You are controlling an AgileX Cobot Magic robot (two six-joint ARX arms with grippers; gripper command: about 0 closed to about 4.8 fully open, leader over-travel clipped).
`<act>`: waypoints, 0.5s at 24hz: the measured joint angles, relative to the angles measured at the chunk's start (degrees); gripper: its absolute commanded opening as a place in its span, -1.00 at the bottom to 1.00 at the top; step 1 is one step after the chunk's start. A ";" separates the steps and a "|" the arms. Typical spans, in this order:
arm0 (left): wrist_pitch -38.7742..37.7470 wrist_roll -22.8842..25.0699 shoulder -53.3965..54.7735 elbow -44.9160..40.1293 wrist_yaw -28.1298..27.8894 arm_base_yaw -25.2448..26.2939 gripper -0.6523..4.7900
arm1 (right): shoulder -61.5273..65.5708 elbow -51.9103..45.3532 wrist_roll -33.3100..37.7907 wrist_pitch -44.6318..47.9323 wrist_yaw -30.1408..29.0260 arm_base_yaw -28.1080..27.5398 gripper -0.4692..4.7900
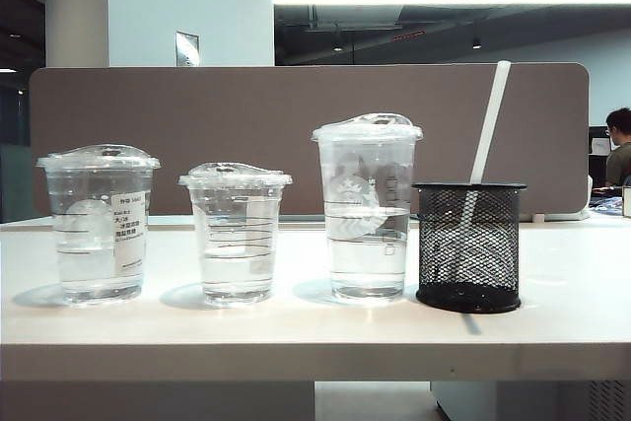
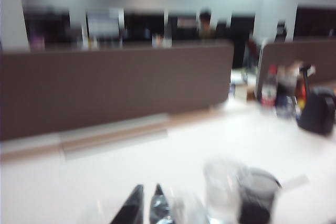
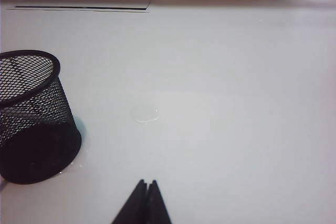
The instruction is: Pick up the straw and insert it into the small coffee cup.
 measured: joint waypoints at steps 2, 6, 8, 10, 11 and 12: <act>-9.55 -0.02 -0.07 4.68 0.00 0.00 -0.68 | 0.00 0.00 0.00 0.00 -0.02 0.00 -0.82; -21.35 -0.02 -0.42 11.87 1.40 0.00 -0.68 | 0.00 0.00 -0.02 0.00 0.00 0.00 -0.82; -26.84 -0.02 -0.42 14.47 2.95 0.00 -0.68 | 0.00 0.00 0.00 0.00 -0.02 0.00 -0.82; -31.91 -0.04 -0.42 16.11 3.72 0.00 -0.68 | 0.00 0.00 -0.02 0.00 -0.02 0.00 -0.82; -36.26 -0.04 -0.42 17.31 3.78 0.00 -0.68 | 0.00 0.00 -0.02 0.00 0.00 0.00 -0.82; -37.81 -0.04 -0.44 17.59 3.80 0.00 -0.68 | 0.00 0.00 -0.02 0.00 0.00 0.02 -0.82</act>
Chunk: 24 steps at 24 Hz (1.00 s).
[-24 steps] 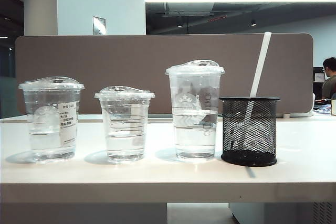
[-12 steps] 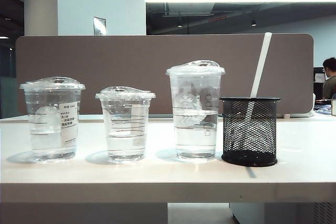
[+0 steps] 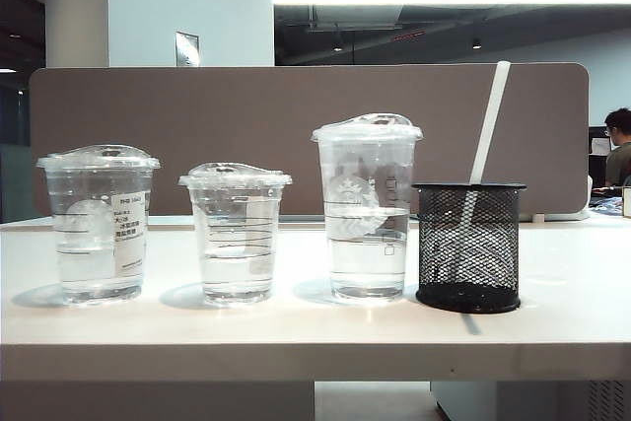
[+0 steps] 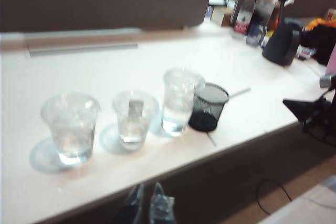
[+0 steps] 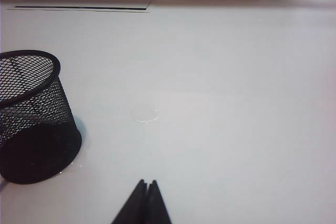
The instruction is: Pick up the straw and insert it into the small coffee cup.
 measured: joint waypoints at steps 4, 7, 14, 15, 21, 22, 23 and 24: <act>-1.95 0.00 0.02 -0.09 -0.04 0.00 -0.68 | 0.00 0.00 0.02 0.00 0.00 0.00 -0.82; -1.95 0.00 0.02 -0.07 -0.07 0.00 -0.68 | 0.00 0.00 0.00 0.00 0.00 0.00 -0.82; -1.44 0.00 0.04 -0.07 -0.07 0.00 -0.68 | 0.00 0.00 0.00 0.00 -0.02 0.00 -0.82; -1.42 0.00 0.02 -0.07 -0.07 0.00 -0.68 | 0.00 0.00 0.02 0.00 -0.04 0.00 -0.82; -1.31 0.00 0.02 -0.07 -0.07 0.00 -0.68 | 0.00 0.00 0.55 0.24 -1.81 0.00 -0.83; -1.31 0.00 0.02 -0.07 -0.07 0.00 -0.68 | 0.00 0.02 1.84 0.61 -1.81 0.00 -0.83; -1.31 0.00 0.02 -0.07 -0.07 0.00 -0.68 | 0.00 0.09 3.74 0.87 -1.75 0.00 -0.83; -1.31 0.00 0.02 -0.07 -0.07 0.00 -0.68 | 0.00 0.37 5.95 0.74 -1.49 0.00 -0.84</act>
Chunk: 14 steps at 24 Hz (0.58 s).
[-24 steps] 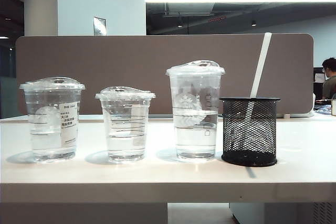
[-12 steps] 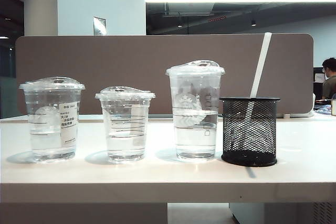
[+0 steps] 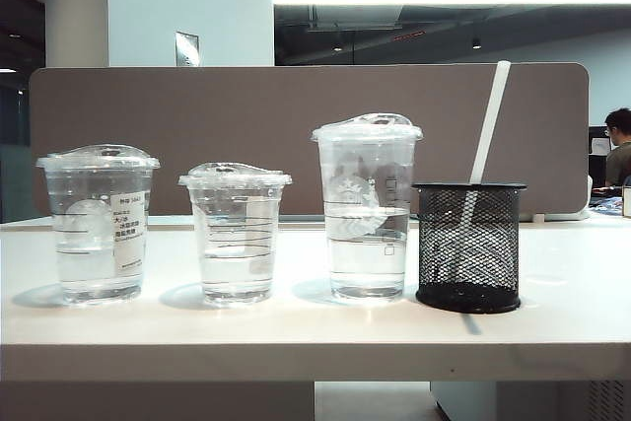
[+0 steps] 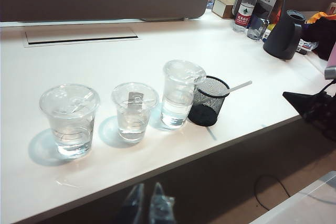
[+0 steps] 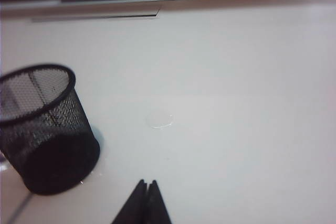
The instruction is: Pick up the straw and insert it into the small coffee cup.
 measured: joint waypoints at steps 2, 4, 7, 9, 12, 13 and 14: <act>0.00 0.00 0.00 0.00 0.02 0.00 -0.68 | 0.11 5.01 5.11 -1.75 2.10 0.00 -0.84; -0.02 0.00 0.00 0.00 0.00 0.00 -0.68 | 0.13 11.06 5.60 -1.64 4.68 0.00 -0.84; -0.02 0.00 0.00 0.00 -0.02 0.00 -0.68 | 0.83 22.58 2.47 -2.54 9.35 0.02 -0.84; -0.02 0.02 0.00 0.00 -0.13 0.00 -0.68 | 3.39 31.78 -3.85 -4.15 10.54 0.00 -0.84; -0.02 0.02 0.00 0.00 -0.15 0.00 -0.68 | 14.14 48.72 -18.27 -9.94 13.70 0.00 -0.84; -0.02 0.02 0.00 0.00 -0.20 0.00 -0.68 | 20.92 56.74 -24.44 -12.28 16.59 0.00 -0.84; -0.02 0.04 0.00 0.00 -0.17 0.00 -0.68 | 28.13 64.02 -28.46 -16.22 19.85 0.00 -0.84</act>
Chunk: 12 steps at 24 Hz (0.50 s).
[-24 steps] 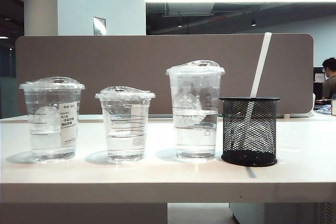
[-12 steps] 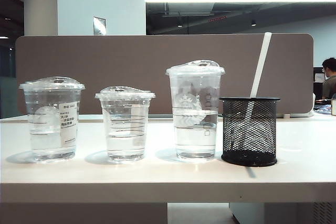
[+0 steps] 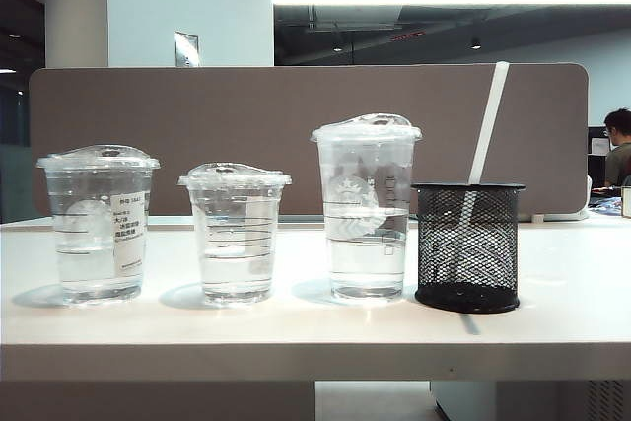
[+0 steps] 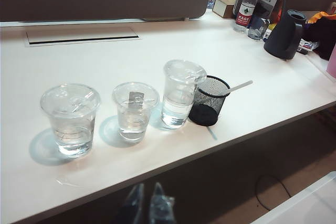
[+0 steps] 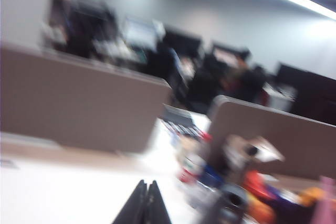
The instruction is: Pick up the straw and insert it into the small coffee cup.
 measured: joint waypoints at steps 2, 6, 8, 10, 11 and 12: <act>-0.02 0.00 0.00 0.00 -0.02 0.00 -0.68 | 8.24 5.92 -1.84 -0.44 2.86 -0.02 -0.84; -0.70 0.02 0.00 0.00 -0.44 0.00 -0.68 | 21.57 10.54 -2.43 -1.40 2.32 -0.66 -0.84; -1.27 0.02 0.02 0.00 -1.16 0.00 -0.68 | 27.63 10.95 -1.97 -1.05 -1.07 -1.66 -0.84; -1.92 0.00 0.02 -0.02 -1.44 0.02 -0.68 | 33.46 10.54 1.55 0.11 -5.86 -3.13 -0.84; -2.12 0.00 0.02 -0.02 -1.42 0.02 -0.68 | 36.04 10.19 3.74 0.55 -8.48 -4.04 -0.84; -2.47 0.02 0.02 0.00 -1.42 0.02 -0.68 | 38.84 9.49 6.58 0.98 -11.41 -5.05 -0.84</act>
